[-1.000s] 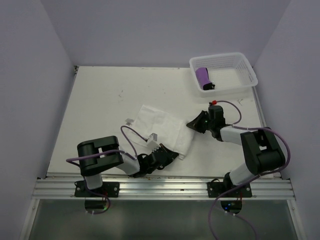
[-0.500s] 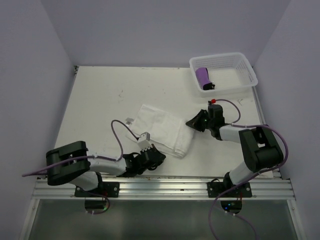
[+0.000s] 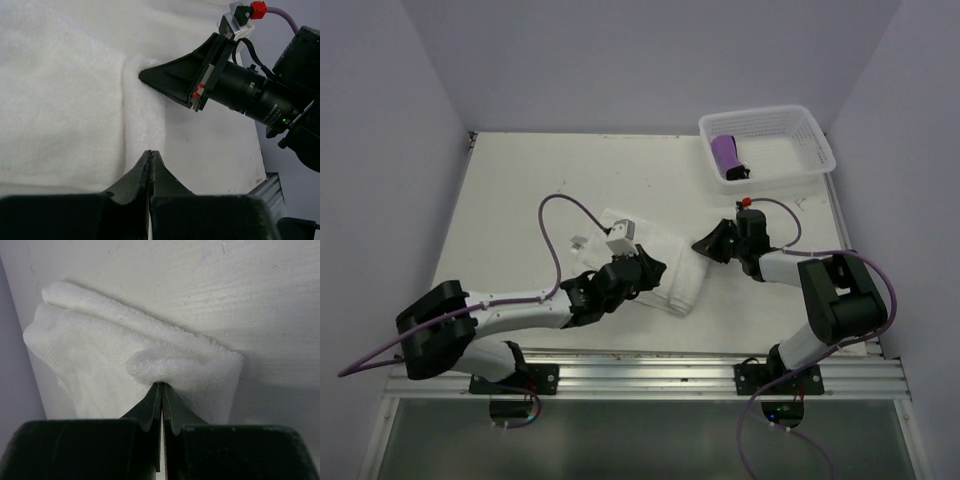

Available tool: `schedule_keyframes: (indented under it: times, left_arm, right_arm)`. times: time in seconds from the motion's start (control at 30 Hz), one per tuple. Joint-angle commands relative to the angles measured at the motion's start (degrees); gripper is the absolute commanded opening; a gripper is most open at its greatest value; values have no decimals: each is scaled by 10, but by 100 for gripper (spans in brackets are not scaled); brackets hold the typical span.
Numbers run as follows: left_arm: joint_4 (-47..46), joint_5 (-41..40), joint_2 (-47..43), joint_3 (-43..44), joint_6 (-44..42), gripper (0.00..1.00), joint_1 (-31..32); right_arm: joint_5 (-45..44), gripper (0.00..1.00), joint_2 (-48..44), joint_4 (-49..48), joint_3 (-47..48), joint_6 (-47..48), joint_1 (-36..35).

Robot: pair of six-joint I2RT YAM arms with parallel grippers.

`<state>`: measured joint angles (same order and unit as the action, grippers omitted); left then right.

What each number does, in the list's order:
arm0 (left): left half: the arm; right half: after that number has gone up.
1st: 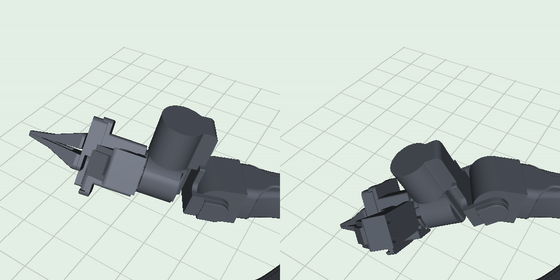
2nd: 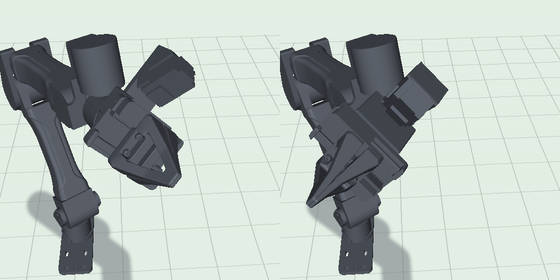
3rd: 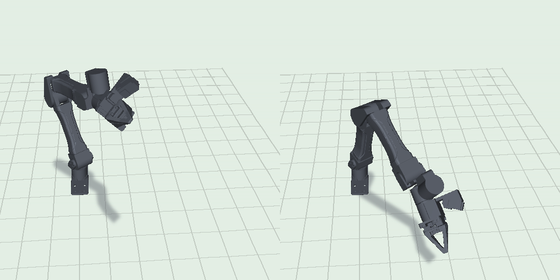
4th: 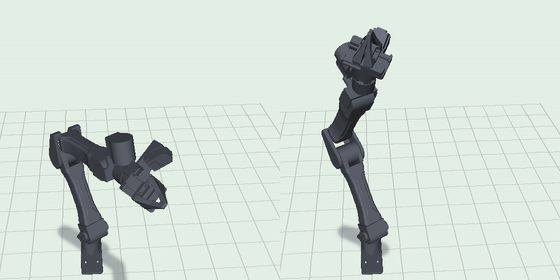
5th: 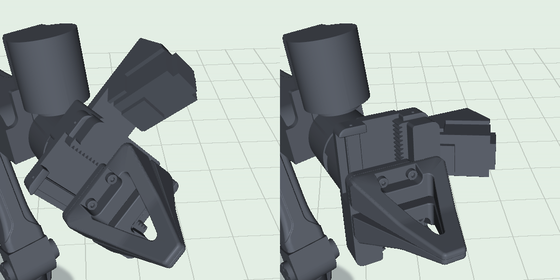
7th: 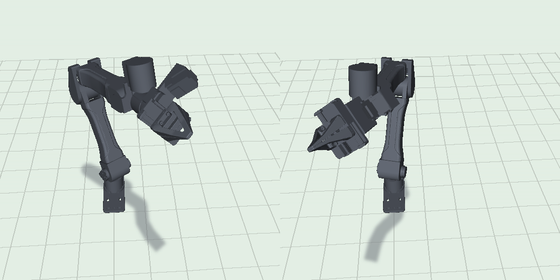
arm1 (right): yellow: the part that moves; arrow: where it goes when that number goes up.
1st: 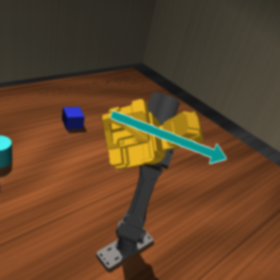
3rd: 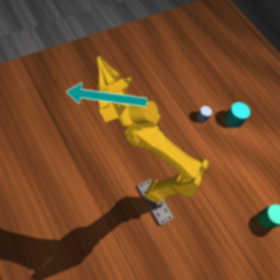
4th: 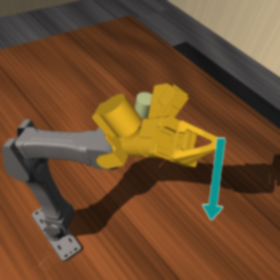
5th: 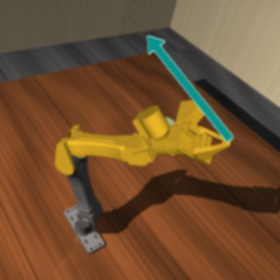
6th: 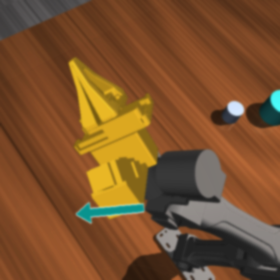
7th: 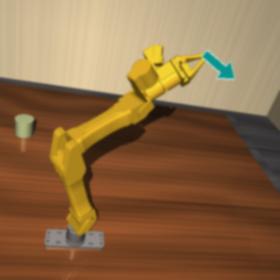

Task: Roll the towels
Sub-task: Roll the towel

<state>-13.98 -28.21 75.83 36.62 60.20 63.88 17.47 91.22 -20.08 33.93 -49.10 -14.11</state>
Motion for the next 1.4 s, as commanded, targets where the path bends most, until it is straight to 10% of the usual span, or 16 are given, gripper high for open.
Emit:
schedule_keyframes:
  times: [0.0, 0.27, 1.13, 1.37]
  left_arm:
    - [-78, 84, 57, 57, -94, 0, -35]
    - [-97, 154, 200, 174, -160, 0, -38]
    - [-97, 129, 289, 84, -57, 0, -38]
    - [-105, 143, 308, 79, -60, 0, -38]
  right_arm:
    - [-36, 0, -10, 31, -5, 29, 5]
    - [-31, 0, 0, 19, -9, 26, 6]
    - [-42, 0, -3, 62, 21, 49, 8]
    - [-49, 23, -41, 139, 78, 72, 15]
